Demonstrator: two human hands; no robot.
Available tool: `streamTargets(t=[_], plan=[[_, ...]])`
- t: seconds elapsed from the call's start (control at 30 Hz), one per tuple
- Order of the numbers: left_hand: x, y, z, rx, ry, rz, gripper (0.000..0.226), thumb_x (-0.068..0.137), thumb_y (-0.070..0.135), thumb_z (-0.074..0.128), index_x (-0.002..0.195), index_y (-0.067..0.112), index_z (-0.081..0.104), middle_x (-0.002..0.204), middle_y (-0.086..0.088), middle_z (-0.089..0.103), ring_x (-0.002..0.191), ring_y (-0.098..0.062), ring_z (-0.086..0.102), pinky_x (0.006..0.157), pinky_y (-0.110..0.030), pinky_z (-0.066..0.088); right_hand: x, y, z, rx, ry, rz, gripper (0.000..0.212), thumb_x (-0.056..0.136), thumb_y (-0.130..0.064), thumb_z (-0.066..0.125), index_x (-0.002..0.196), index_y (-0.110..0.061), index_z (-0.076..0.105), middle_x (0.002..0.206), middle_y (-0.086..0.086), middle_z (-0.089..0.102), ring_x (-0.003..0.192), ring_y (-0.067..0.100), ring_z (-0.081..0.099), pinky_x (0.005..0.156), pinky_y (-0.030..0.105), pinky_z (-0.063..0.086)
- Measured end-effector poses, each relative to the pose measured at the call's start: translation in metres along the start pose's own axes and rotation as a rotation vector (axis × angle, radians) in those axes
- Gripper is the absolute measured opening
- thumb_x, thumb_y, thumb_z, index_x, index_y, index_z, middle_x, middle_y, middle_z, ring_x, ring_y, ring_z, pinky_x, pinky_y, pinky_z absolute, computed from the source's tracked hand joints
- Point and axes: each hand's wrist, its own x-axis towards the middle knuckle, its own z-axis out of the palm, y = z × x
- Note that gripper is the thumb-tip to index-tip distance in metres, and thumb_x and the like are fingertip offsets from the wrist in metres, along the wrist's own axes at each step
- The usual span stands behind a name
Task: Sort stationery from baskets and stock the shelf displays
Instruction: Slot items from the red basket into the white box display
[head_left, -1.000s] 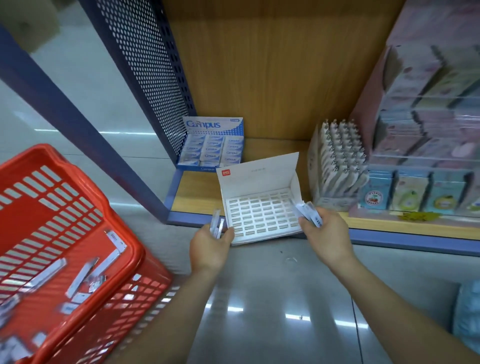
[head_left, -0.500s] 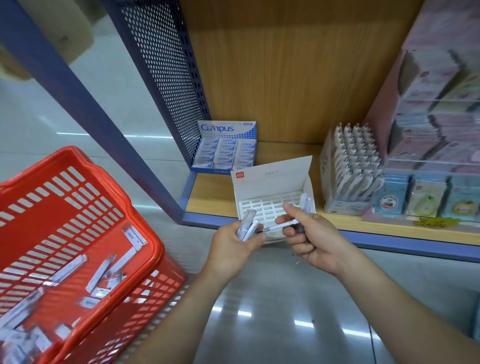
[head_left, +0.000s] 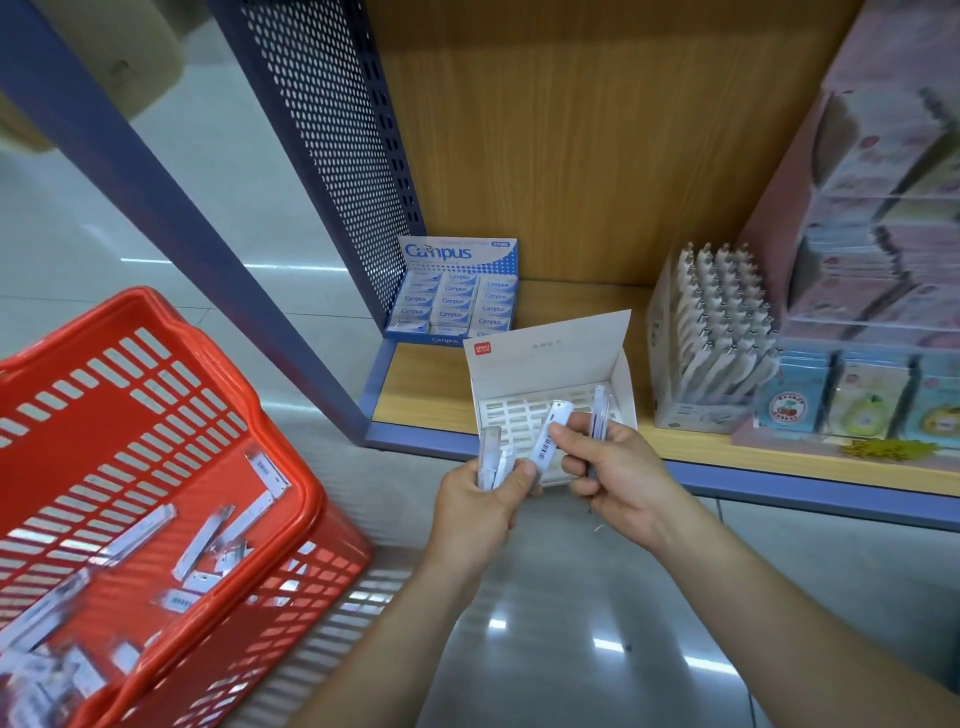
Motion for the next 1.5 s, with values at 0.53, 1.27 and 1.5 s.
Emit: streamTargets(t=[0.53, 1.27, 1.5], plan=[[0.022, 0.005, -0.011, -0.109, 0.119, 0.046, 0.024, 0.076, 0.005, 0.081, 0.071, 0.013, 0.058, 0.047, 0.01, 0.051, 0.04, -0.006, 0.04, 0.042, -0.016, 0.034, 0.036, 0.0, 0.027, -0.12, -0.071, -0.061, 0.035, 0.082, -0.016, 0.075, 0.112, -0.001, 0.065, 0.066, 0.001, 0.045, 0.047, 0.006, 0.032, 0.037, 0.017, 0.025], [0.055, 0.003, -0.022, 0.343, 0.275, 0.069, 0.009, 0.083, 0.023, 0.074, 0.078, 0.023, 0.067, 0.069, 0.011, 0.066, 0.063, -0.007, 0.061, 0.059, -0.018, 0.048, 0.064, 0.008, 0.039, -0.275, 0.14, -0.48, 0.021, 0.086, -0.006, 0.07, 0.085, -0.027, 0.07, 0.091, -0.002, 0.074, 0.091, 0.019, 0.07, 0.087, 0.039, 0.057], [0.056, 0.002, -0.023, 0.37, 0.29, 0.053, 0.008, 0.081, 0.025, 0.076, 0.079, 0.02, 0.07, 0.072, 0.007, 0.069, 0.069, -0.012, 0.065, 0.064, -0.025, 0.053, 0.063, 0.011, 0.04, -0.236, 0.177, -0.494, 0.02, 0.086, -0.005, 0.071, 0.084, -0.025, 0.071, 0.088, 0.0, 0.075, 0.088, 0.023, 0.072, 0.086, 0.045, 0.057]])
